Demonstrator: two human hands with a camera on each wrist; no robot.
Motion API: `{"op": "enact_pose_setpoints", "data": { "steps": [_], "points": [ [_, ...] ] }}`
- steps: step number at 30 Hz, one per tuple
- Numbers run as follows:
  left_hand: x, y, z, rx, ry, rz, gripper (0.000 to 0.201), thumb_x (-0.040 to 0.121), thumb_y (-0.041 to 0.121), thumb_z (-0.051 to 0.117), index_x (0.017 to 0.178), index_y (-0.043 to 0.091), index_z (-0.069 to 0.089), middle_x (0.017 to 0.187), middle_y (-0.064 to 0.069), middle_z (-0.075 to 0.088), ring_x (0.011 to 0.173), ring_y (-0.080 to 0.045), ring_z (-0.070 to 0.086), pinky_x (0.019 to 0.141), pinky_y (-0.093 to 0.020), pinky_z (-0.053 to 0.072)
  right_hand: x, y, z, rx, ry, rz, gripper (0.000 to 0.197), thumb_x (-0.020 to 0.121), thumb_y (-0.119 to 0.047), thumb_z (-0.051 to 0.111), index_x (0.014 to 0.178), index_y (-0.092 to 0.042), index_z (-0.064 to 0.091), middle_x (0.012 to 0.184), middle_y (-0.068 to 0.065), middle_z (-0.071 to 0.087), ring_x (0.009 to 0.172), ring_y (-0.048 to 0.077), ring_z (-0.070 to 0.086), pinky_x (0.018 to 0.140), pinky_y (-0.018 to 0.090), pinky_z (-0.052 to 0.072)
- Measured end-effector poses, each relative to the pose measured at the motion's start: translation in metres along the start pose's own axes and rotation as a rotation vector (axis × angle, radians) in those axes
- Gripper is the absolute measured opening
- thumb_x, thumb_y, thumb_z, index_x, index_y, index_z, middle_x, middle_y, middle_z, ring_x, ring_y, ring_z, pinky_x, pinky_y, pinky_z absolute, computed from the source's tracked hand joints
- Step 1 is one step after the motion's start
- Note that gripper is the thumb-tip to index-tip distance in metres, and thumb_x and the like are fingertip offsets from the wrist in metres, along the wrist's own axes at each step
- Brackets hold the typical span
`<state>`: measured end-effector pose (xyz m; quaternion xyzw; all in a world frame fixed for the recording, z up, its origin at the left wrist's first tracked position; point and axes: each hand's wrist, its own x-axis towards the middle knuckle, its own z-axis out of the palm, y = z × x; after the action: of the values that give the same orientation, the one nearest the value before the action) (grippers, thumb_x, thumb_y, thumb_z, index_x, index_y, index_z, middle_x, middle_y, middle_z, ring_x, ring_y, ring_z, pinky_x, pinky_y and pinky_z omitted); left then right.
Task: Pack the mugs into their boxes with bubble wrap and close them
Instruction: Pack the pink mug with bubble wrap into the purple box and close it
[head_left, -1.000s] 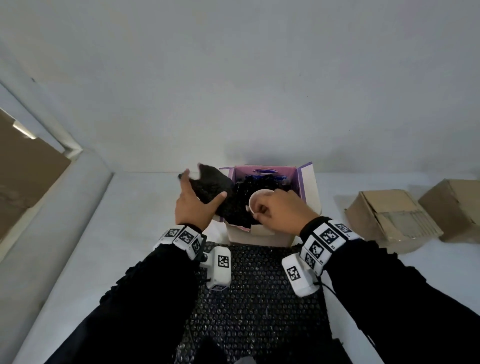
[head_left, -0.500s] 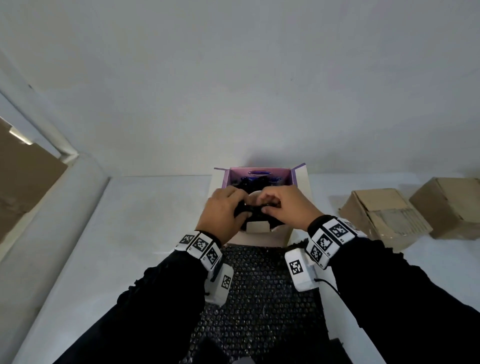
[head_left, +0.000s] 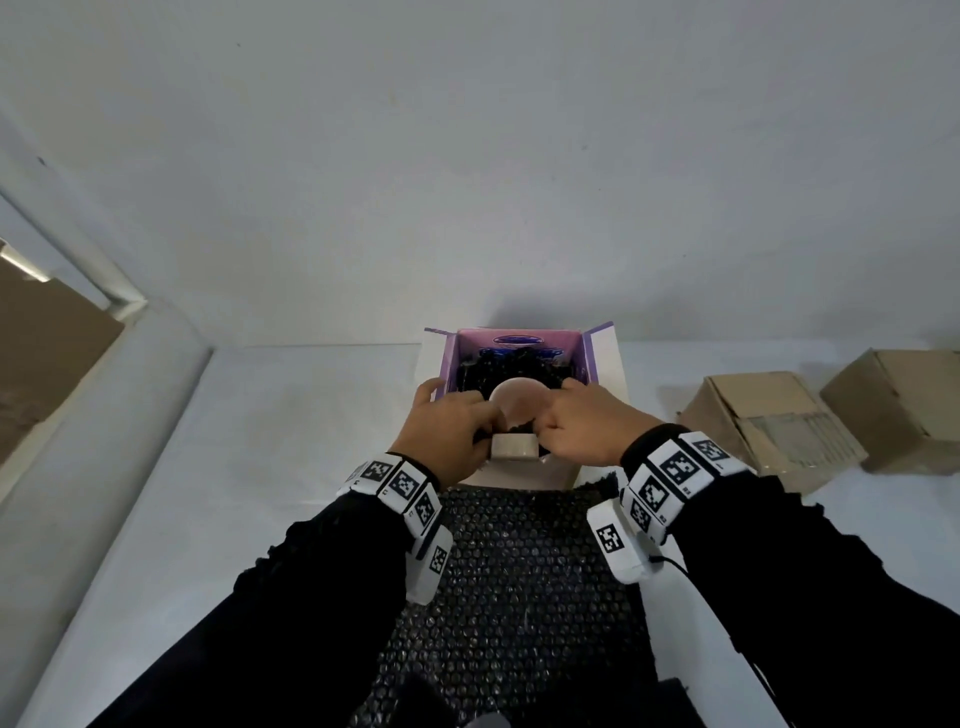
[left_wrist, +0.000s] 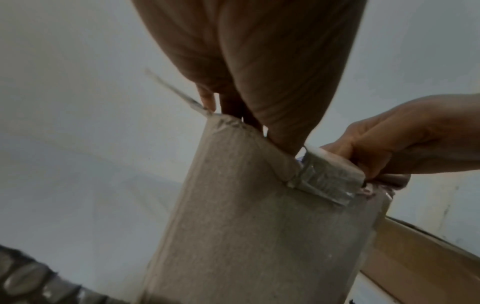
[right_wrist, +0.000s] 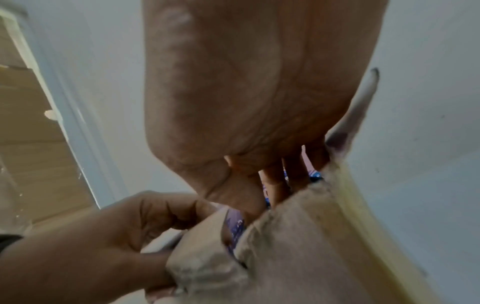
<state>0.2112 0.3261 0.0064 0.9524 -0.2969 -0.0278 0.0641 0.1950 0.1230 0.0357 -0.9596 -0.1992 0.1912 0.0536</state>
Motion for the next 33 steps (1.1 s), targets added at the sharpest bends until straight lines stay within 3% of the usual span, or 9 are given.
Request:
{"op": "enact_pose_setpoints", "data": {
  "steps": [2,6,11,16,20,23,27,30,33],
  "points": [
    [0.0,0.002,0.001,0.039,-0.04,0.032,0.026,0.089,0.029,0.048,0.11,0.036,0.063,0.1,0.012,0.066,0.103,-0.009,0.059,0.114,-0.04,0.001,0.001,-0.002,0.005,-0.134,0.002,-0.009,0.031,0.096,-0.029,0.038,0.091,-0.021,0.068,0.097,0.001,0.062,0.096,0.021,0.043,0.079,0.035,0.029],
    [-0.004,0.001,0.008,0.093,-0.132,0.069,0.043,0.089,0.038,0.027,0.109,0.034,0.064,0.099,0.012,0.068,0.105,-0.007,0.059,0.114,-0.043,-0.014,0.004,-0.001,0.01,-0.109,0.097,-0.001,0.027,0.093,-0.029,0.044,0.093,-0.019,0.069,0.094,0.001,0.065,0.089,0.022,0.056,0.079,0.03,0.035],
    [-0.007,0.002,0.005,0.115,-0.134,0.094,0.052,0.089,0.04,0.022,0.118,0.03,0.064,0.117,0.013,0.059,0.112,-0.013,0.053,0.116,-0.046,-0.011,0.007,0.002,0.023,-0.091,0.23,0.003,0.036,0.092,-0.032,0.049,0.125,-0.018,0.057,0.123,0.004,0.056,0.105,0.025,0.051,0.086,0.037,0.041],
    [-0.008,0.006,0.004,0.115,-0.109,0.064,0.036,0.095,0.036,0.027,0.119,0.035,0.055,0.102,0.01,0.068,0.102,-0.013,0.061,0.115,-0.046,-0.011,0.002,0.002,0.027,-0.007,0.268,-0.061,0.025,0.094,-0.026,0.042,0.108,-0.023,0.063,0.104,0.0,0.066,0.083,0.025,0.062,0.077,0.033,0.039],
    [-0.006,0.007,0.002,0.134,-0.19,0.064,0.035,0.099,0.044,0.029,0.112,0.038,0.061,0.093,0.01,0.07,0.106,-0.009,0.06,0.114,-0.05,-0.015,-0.006,0.008,0.03,-0.25,0.179,-0.086,0.054,0.089,-0.038,0.011,0.098,-0.022,0.062,0.081,0.001,0.07,0.074,0.021,0.059,0.092,0.034,0.029],
    [-0.001,0.007,-0.002,0.074,-0.212,0.071,0.035,0.099,0.049,0.032,0.115,0.039,0.062,0.102,0.012,0.068,0.112,-0.009,0.056,0.114,-0.047,-0.015,-0.002,0.008,0.018,-0.224,0.17,-0.067,0.036,0.093,-0.033,0.032,0.09,-0.018,0.065,0.078,0.002,0.066,0.072,0.022,0.056,0.094,0.036,0.036],
    [0.004,-0.004,0.001,0.082,-0.059,0.062,0.036,0.092,0.051,0.046,0.122,0.034,0.058,0.121,0.01,0.058,0.118,-0.013,0.051,0.117,-0.043,0.005,0.014,0.018,0.008,-0.166,0.36,0.002,0.028,0.087,-0.025,0.047,0.114,-0.02,0.057,0.11,-0.001,0.062,0.101,0.022,0.057,0.087,0.036,0.034],
    [0.005,-0.006,0.005,0.069,-0.052,0.052,0.051,0.091,0.049,0.047,0.138,0.029,0.045,0.141,0.007,0.045,0.128,-0.015,0.045,0.118,-0.045,0.006,0.03,0.021,0.005,-0.19,0.229,0.087,0.046,0.089,-0.027,0.046,0.135,-0.023,0.045,0.132,-0.004,0.056,0.12,0.02,0.052,0.105,0.042,0.025],
    [0.003,-0.003,0.008,0.098,-0.08,0.046,0.063,0.087,0.063,0.023,0.138,0.033,0.045,0.148,0.009,0.039,0.129,-0.015,0.044,0.117,-0.048,-0.001,0.041,0.022,0.007,-0.221,0.175,0.135,0.036,0.09,-0.031,0.041,0.124,-0.024,0.051,0.114,-0.006,0.067,0.116,0.02,0.056,0.111,0.049,0.009]
  ]
}}
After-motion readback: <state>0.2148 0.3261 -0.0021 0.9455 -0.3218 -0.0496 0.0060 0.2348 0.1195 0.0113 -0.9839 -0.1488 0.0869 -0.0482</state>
